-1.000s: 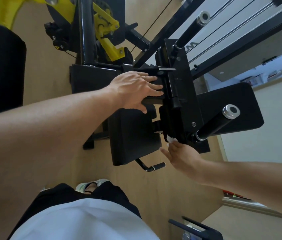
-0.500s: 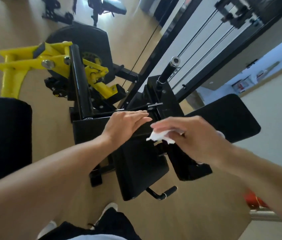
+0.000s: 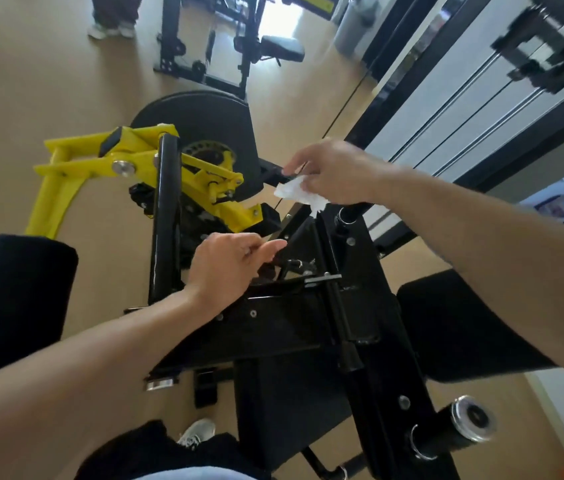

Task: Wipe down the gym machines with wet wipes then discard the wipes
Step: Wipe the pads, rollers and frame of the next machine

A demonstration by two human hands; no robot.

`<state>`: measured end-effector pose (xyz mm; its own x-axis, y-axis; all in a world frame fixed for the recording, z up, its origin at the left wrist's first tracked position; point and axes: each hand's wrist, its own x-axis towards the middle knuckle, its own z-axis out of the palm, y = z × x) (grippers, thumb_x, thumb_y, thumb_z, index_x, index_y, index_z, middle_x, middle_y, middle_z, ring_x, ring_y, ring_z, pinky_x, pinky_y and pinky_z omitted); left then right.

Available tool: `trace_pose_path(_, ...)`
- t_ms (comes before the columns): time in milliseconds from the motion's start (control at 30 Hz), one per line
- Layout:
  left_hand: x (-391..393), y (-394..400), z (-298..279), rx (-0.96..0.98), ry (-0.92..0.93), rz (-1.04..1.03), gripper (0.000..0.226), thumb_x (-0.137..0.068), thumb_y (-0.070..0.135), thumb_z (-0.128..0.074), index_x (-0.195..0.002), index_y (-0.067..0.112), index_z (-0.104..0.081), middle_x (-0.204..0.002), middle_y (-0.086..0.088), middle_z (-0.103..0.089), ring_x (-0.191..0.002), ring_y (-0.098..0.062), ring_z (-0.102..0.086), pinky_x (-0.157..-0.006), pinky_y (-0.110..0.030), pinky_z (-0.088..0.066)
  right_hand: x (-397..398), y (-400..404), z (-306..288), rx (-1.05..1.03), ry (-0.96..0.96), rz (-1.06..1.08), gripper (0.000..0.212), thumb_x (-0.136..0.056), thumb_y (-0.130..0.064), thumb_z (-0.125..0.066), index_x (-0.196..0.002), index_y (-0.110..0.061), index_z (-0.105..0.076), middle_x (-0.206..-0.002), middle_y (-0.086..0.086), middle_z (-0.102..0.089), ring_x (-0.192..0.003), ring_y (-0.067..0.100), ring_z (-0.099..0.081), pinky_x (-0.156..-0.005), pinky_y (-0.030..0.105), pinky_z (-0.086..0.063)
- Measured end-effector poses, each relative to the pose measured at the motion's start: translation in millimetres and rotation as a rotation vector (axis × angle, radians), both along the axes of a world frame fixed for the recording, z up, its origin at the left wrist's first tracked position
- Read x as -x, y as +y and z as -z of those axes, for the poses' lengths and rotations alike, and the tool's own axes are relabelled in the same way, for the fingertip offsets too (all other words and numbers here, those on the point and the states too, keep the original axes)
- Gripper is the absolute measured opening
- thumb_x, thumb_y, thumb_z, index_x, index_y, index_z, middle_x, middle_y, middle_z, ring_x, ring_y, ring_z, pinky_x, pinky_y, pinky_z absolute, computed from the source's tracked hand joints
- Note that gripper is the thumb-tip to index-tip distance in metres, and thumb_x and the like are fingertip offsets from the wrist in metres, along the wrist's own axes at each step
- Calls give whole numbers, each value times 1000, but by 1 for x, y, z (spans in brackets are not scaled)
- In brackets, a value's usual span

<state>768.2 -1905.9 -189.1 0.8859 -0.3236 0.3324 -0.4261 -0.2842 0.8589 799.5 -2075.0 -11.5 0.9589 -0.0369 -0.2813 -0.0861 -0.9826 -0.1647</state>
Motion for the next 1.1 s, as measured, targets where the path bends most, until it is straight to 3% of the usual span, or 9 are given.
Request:
trace_pose_path(100, -29, -4, 5, -225, 92, -5, 50, -85, 72, -53, -75, 28, -75, -66, 10, -70, -63, -11, -67, -62, -37, -57, -7, 6, 54, 366, 90, -203, 34, -96, -2, -60, -127, -17, -65, -111, 4, -59, -97, 21, -63, -77, 31, -58)
trace_pose_path(167, -42, -6, 13, -313, 136, 21, 55, -82, 76, -47, -84, 30, -77, -76, 9, -73, -72, -12, -68, -68, -38, -57, -3, 13, 89, 477, 173, -367, 25, -99, -10, -60, -123, -13, -66, -100, 4, -61, -94, 23, -66, -77, 32, -57)
trace_pose_path(400, -63, -20, 36, -423, 138, 186, 40, -85, 69, -60, -96, 34, -77, -90, 10, -74, -82, -11, -67, -74, -36, -57, -14, -30, 133, 755, 318, -610, 25, -103, -15, -50, -123, -16, -66, -115, 5, -72, -110, 25, -68, -91, 39, -56)
trace_pose_path(533, -68, -22, 43, -413, 171, 236, 40, -86, 70, -59, -94, 36, -77, -87, 8, -74, -84, -14, -67, -72, -35, -55, -2, -39, 139, 850, 504, -623, 37, -108, -22, -37, -140, -20, -55, -127, 8, -67, -119, 27, -62, -101, 39, -49)
trace_pose_path(600, -67, -22, 46, -402, 185, 248, 43, -85, 73, -57, -94, 35, -77, -88, 7, -75, -87, -15, -68, -74, -36, -56, 3, -45, 139, 881, 579, -657, 51, -110, -39, -28, -158, -23, -31, -141, 12, -58, -131, 29, -53, -111, 41, -41)
trace_pose_path(700, -64, -21, 46, -370, 184, 268, 43, -85, 73, -57, -95, 36, -76, -88, 6, -75, -89, -15, -69, -77, -37, -56, 7, -55, 143, 902, 639, -599, 69, -105, -61, -21, -163, -29, -1, -152, 18, -47, -145, 33, -38, -117, 43, -35)
trace_pose_path(800, -62, -20, 46, -364, 175, 261, 45, -85, 74, -56, -94, 35, -75, -89, 6, -74, -88, -16, -68, -78, -37, -55, 2, -57, 147, 968, 729, -682, 62, -106, -55, -27, -160, -33, -5, -162, 9, -35, -152, 30, -27, -122, 47, -27)
trace_pose_path(933, -62, -19, 46, -374, 180, 239, 42, -87, 69, -58, -96, 32, -75, -88, 6, -71, -85, -15, -66, -72, -31, -49, -11, -43, 143, 999, 732, -542, 68, -105, -59, -20, -161, -25, -2, -167, 10, -23, -156, 26, -14, -126, 46, -16)
trace_pose_path(1100, -55, -19, 50, -326, 266, 361, 42, -85, 67, -62, -105, 32, -72, -88, 10, -67, -86, -12, -63, -71, -27, -47, -1, -44, 142, 916, 927, -651, 71, -103, -64, -30, -163, -32, -7, -164, 2, -31, -152, 32, -26, -121, 46, -30)
